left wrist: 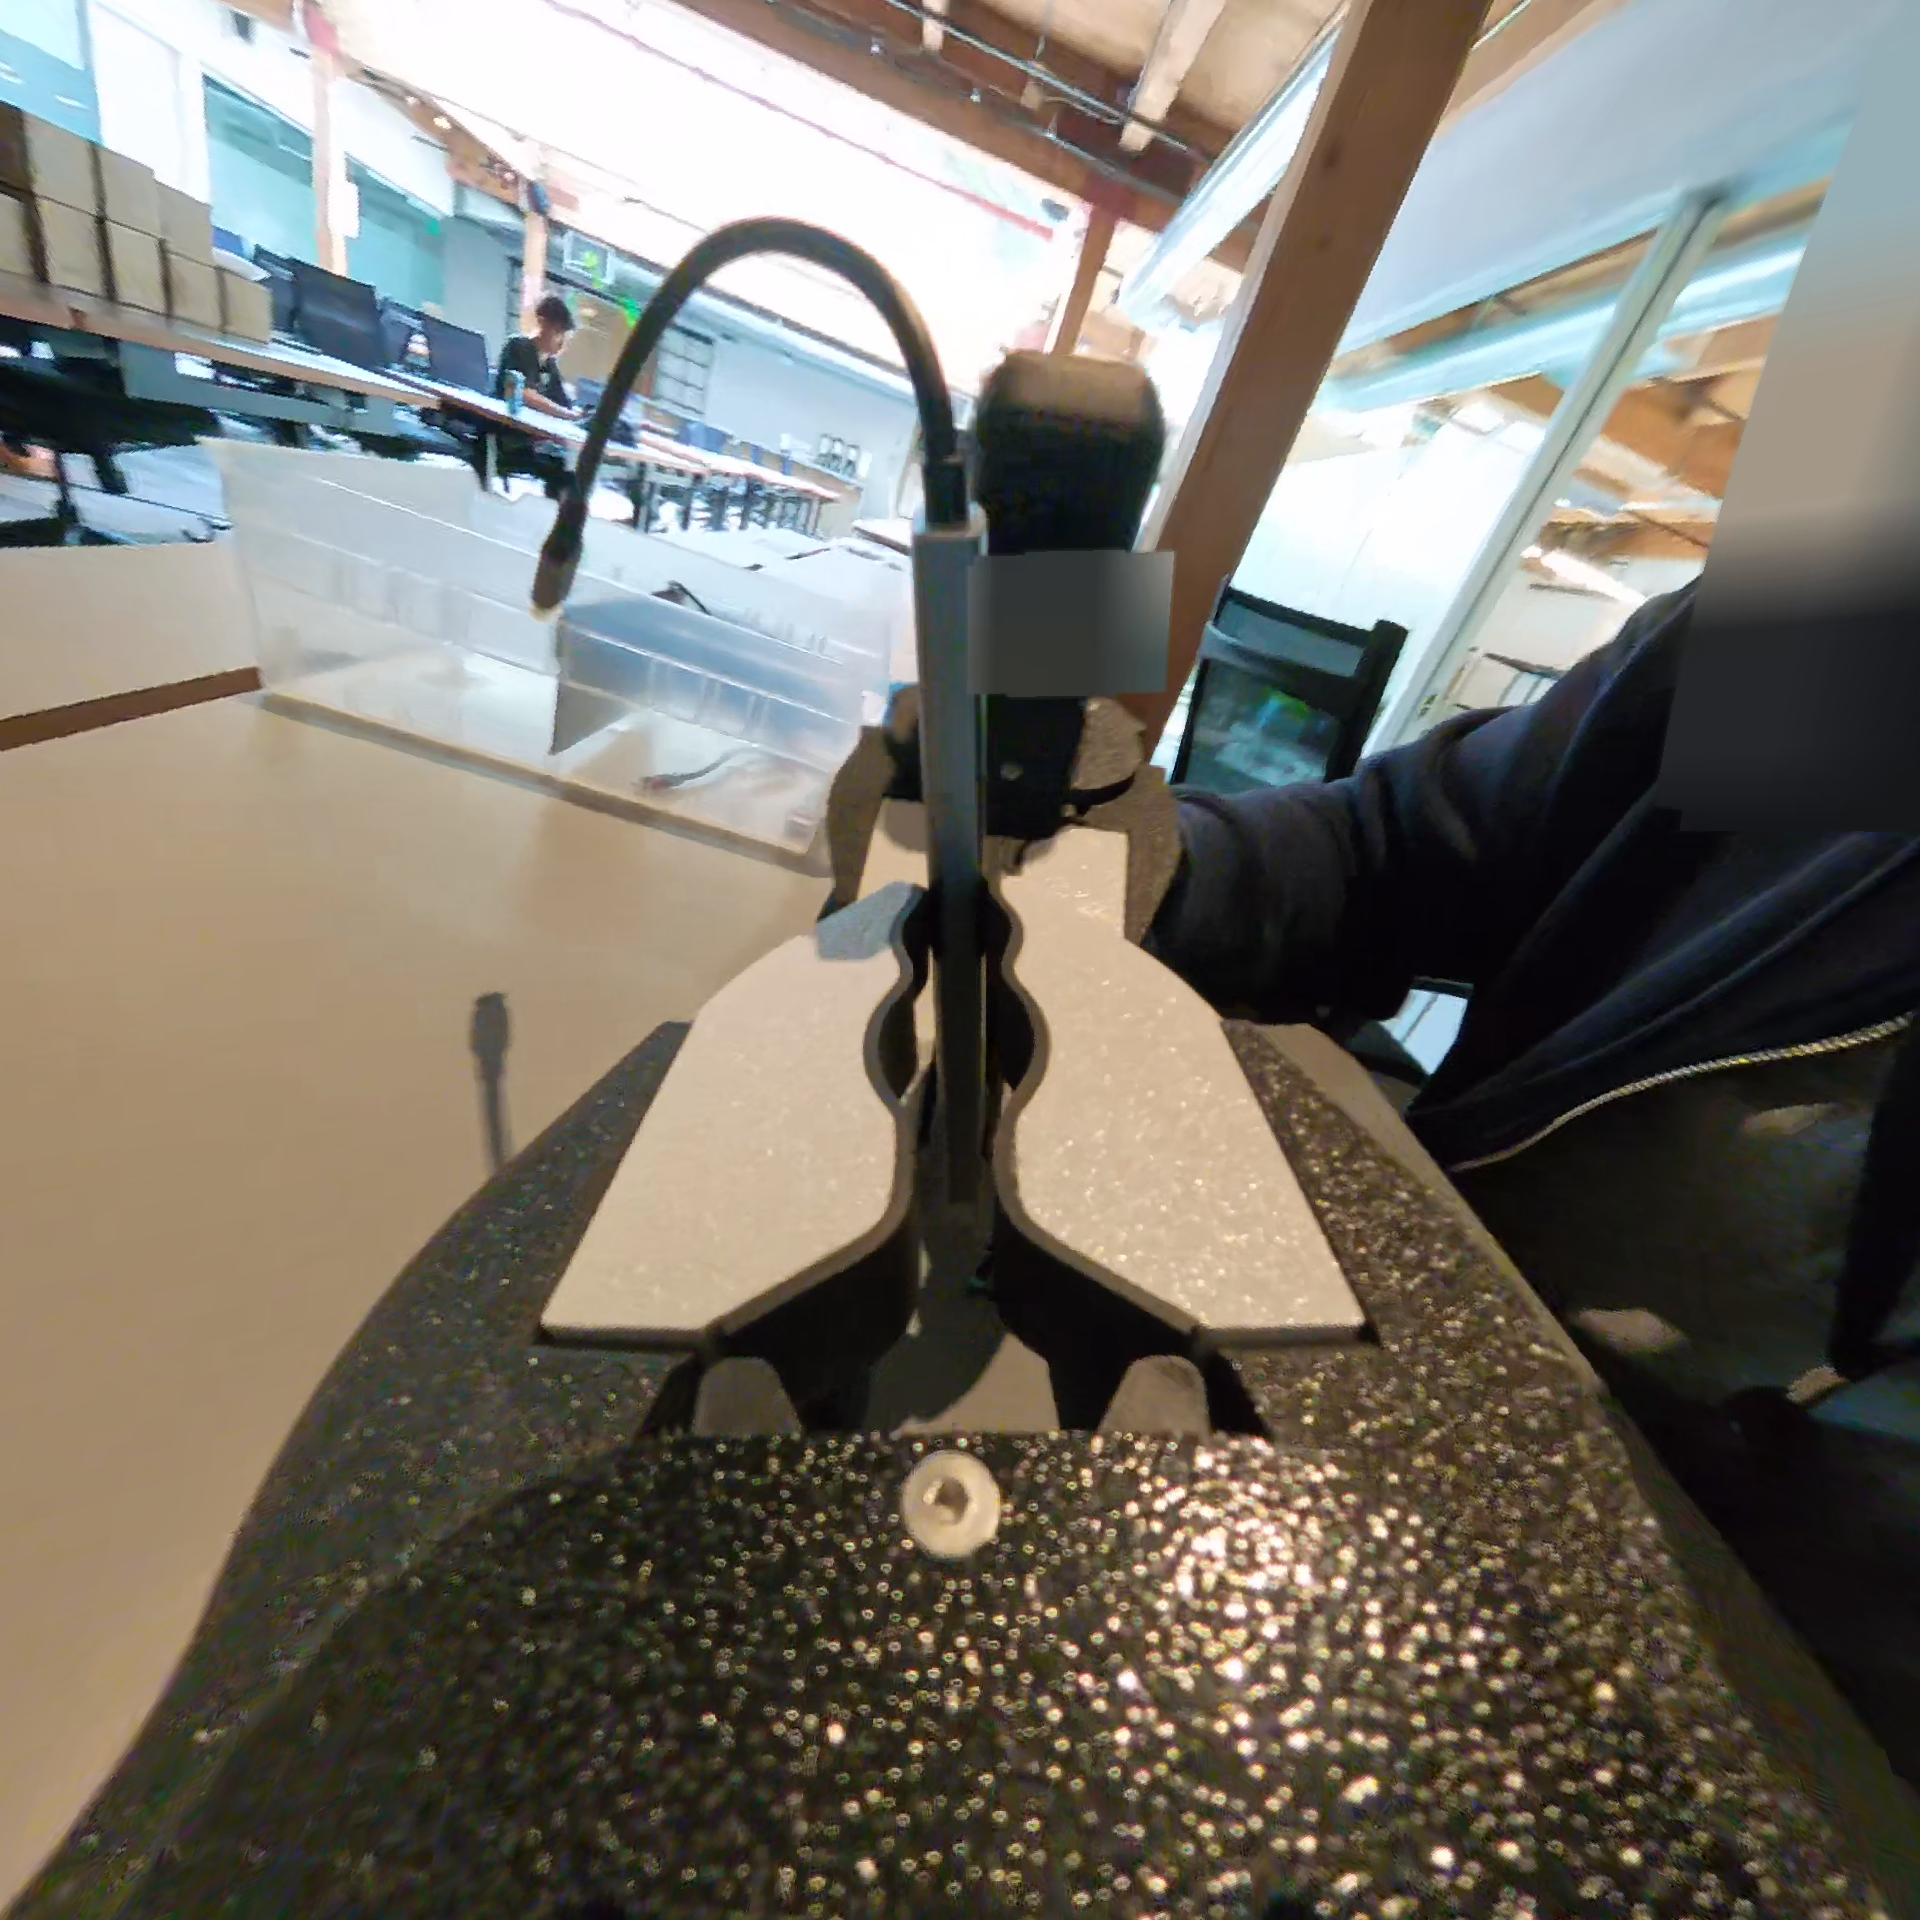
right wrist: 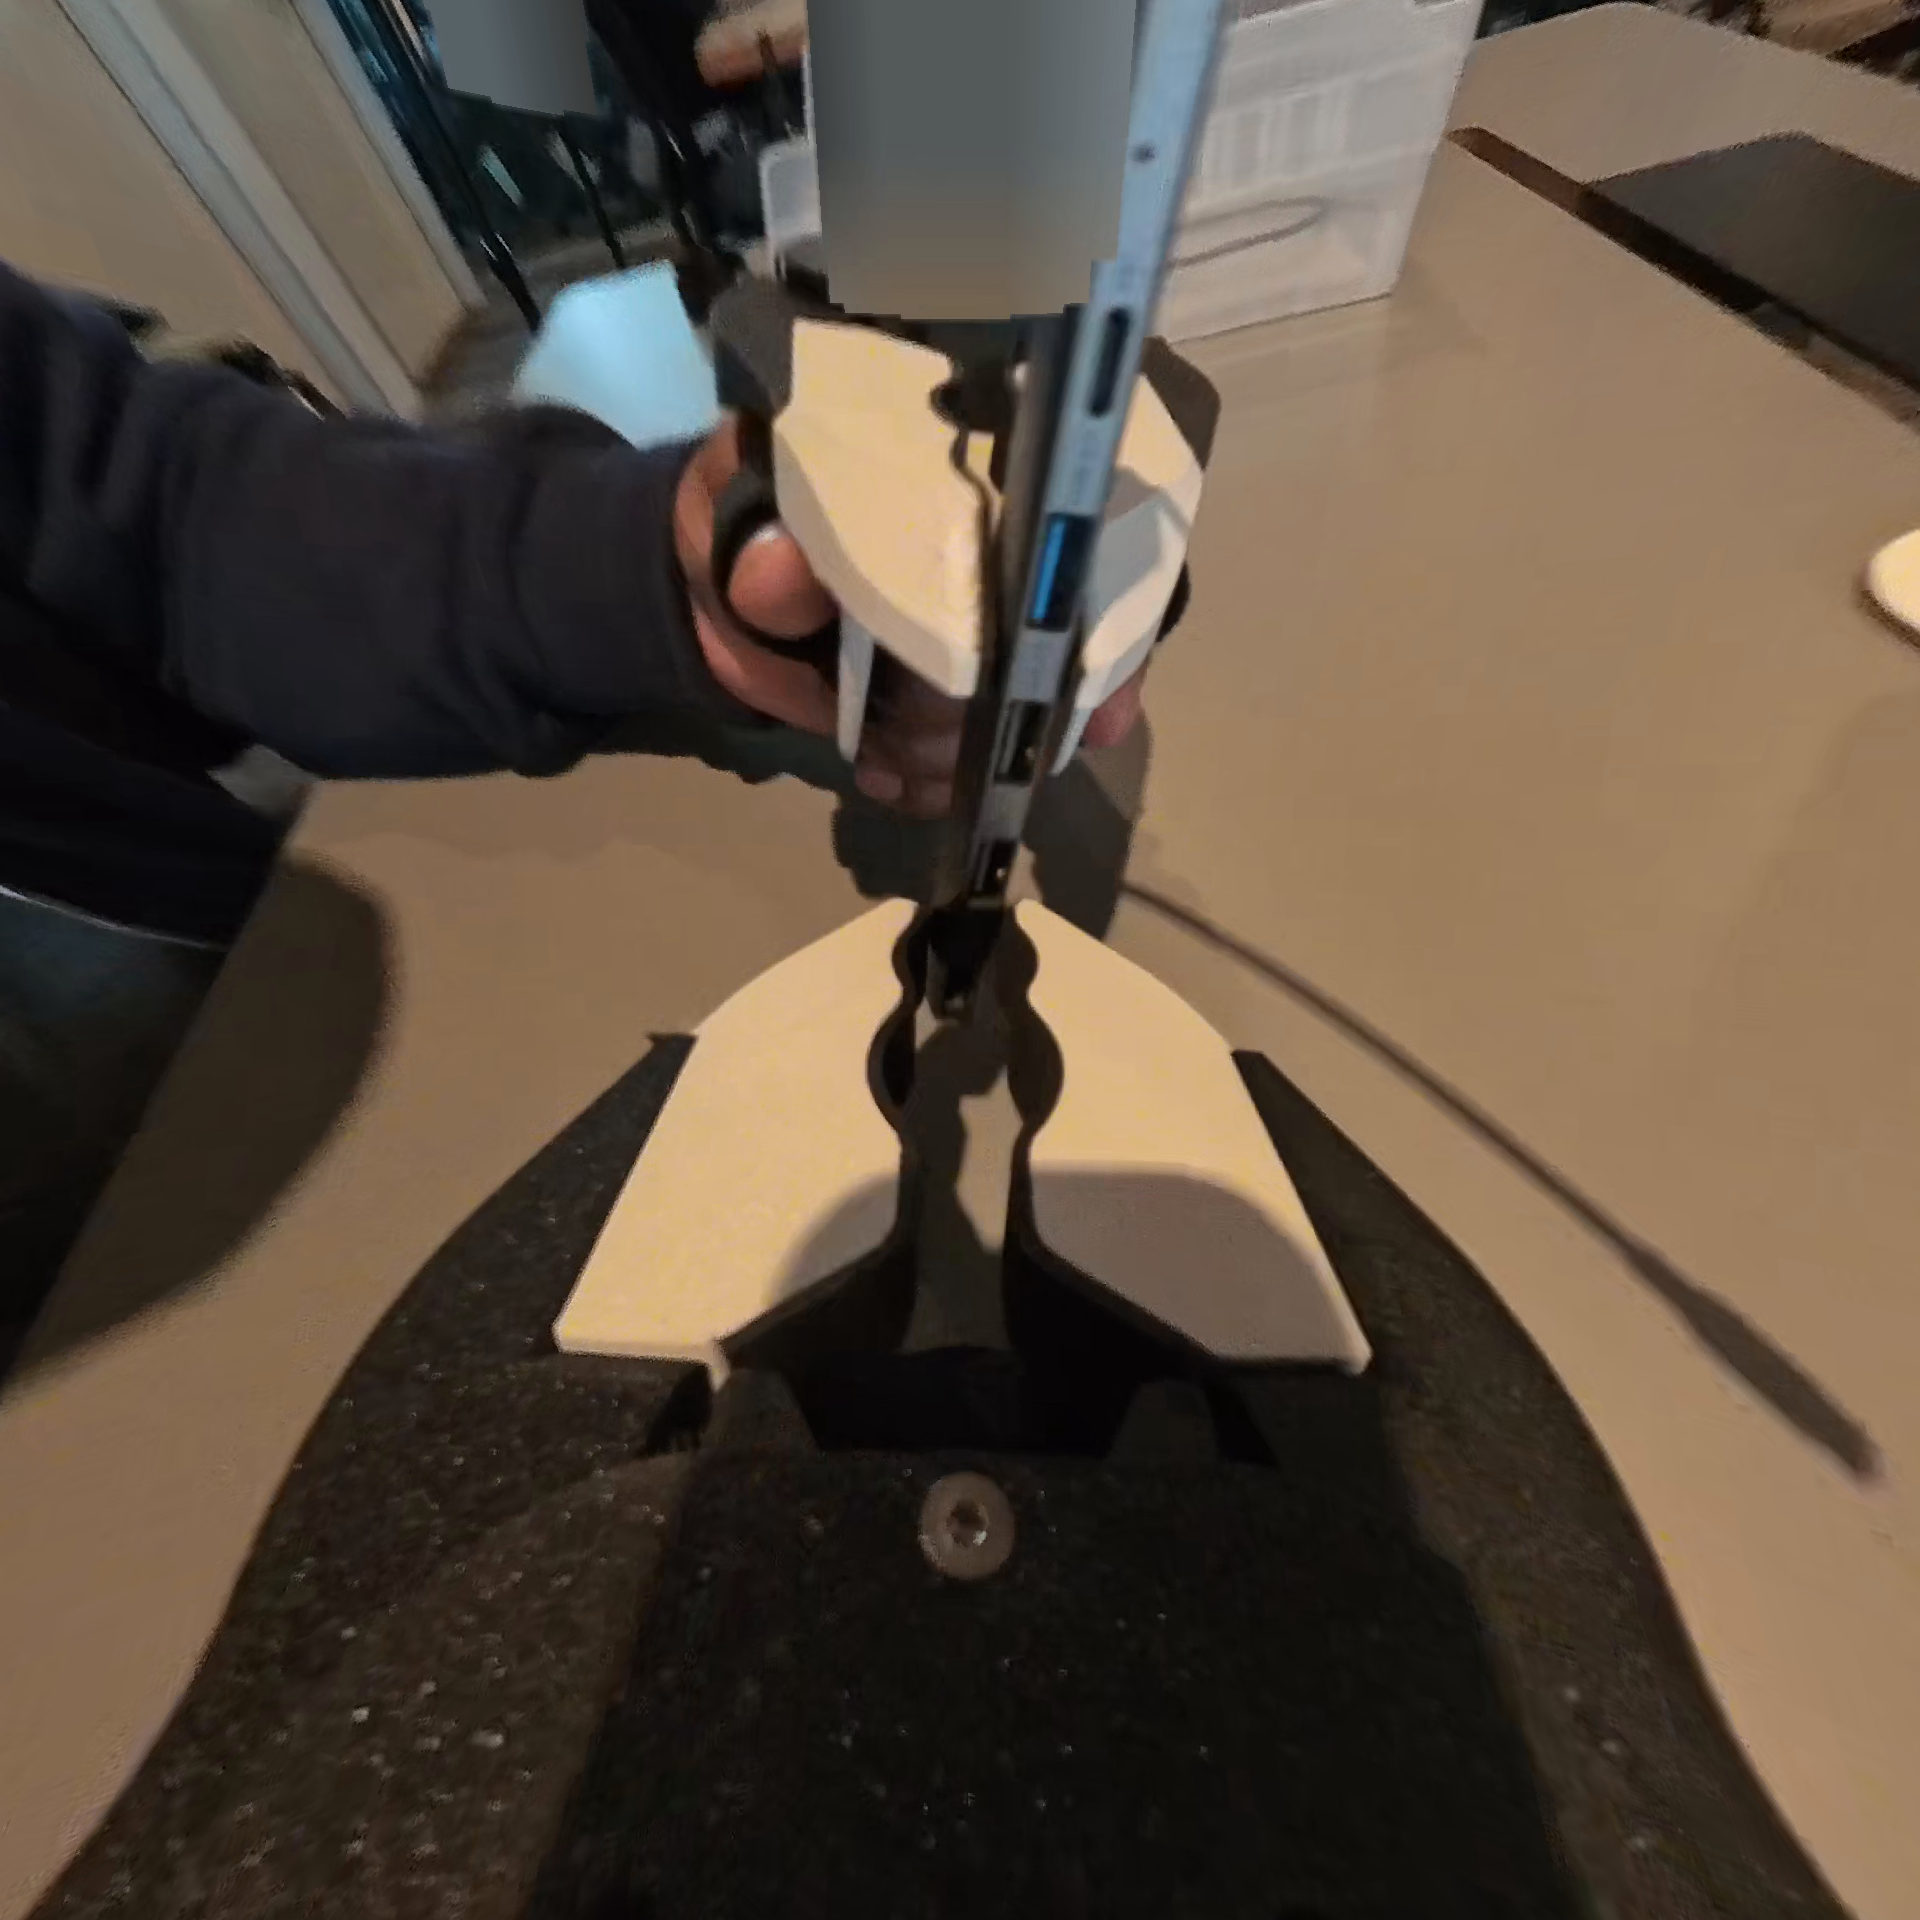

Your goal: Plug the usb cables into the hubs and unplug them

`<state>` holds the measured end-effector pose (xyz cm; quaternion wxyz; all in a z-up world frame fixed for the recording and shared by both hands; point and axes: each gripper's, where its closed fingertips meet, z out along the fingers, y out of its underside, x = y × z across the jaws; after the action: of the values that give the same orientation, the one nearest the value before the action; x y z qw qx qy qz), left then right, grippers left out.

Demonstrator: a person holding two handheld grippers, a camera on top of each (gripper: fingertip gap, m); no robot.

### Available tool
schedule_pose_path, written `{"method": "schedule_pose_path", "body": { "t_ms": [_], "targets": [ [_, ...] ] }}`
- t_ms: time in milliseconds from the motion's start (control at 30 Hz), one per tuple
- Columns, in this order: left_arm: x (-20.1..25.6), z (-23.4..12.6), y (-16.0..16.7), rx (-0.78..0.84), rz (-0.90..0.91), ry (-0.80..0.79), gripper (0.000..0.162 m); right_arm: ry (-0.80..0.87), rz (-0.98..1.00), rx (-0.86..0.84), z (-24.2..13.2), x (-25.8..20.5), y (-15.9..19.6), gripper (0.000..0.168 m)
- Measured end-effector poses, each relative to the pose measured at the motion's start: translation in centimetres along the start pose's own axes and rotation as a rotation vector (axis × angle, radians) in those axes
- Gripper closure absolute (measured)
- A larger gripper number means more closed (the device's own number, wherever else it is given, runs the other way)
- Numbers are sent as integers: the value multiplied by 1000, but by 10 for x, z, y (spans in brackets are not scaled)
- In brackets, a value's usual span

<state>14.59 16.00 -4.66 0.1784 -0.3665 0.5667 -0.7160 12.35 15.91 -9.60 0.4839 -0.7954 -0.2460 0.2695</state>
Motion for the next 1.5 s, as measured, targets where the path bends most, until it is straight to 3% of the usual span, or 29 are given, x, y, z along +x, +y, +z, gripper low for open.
{"method": "schedule_pose_path", "body": {
  "t_ms": [133, 233, 400, 567, 933, 1033, 1233, 1367, 1500],
  "targets": [
    [-13, -12, -11, 59, -8, -75, 153, 88, -294, -161, -16, 3, 11, 151],
    [-21, -20, -18, 87, -16, -115, 153, 38, -480, -289, -26, -13, 21, 148],
    [-27, -27, -23, 107, -16, -155, 153, -155, -633, -440, -13, -58, 37, 140],
    [-27, -33, -29, 115, -5, -175, 153, -203, -756, -693, 10, -59, 62, 128],
    [-24, -34, -35, 132, -14, -169, 152, -324, -711, -700, 30, -64, 73, 140],
    [-24, -35, -35, 132, -16, -170, 153, -351, -676, -709, 32, -68, 75, 158],
    [-23, -35, -33, 122, -15, -148, 153, -238, -648, -666, 33, -56, 72, 161],
    [-15, -29, -23, 53, -4, -93, 153, -157, -478, -561, 18, -42, 60, 162],
    [-4, -24, -9, -73, 32, -31, 153, -145, -167, -317, -9, -28, 24, 162]
  ]
}}
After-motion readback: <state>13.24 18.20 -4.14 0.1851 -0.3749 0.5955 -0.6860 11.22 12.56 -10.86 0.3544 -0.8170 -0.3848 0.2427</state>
